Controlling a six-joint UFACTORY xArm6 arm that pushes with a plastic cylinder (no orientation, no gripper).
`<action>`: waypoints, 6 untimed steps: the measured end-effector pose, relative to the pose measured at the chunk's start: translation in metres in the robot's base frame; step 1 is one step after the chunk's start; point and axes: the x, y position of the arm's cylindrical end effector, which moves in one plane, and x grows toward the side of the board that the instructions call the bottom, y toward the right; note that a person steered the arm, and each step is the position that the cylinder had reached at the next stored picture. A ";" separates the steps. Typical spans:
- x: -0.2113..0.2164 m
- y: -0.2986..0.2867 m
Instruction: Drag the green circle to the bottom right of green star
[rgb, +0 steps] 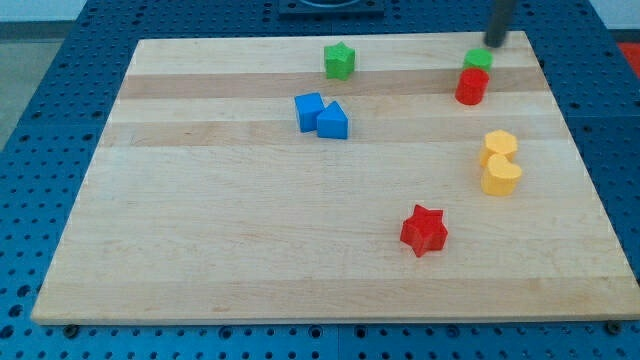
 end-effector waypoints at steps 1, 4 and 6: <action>0.035 0.014; 0.051 -0.226; 0.034 -0.154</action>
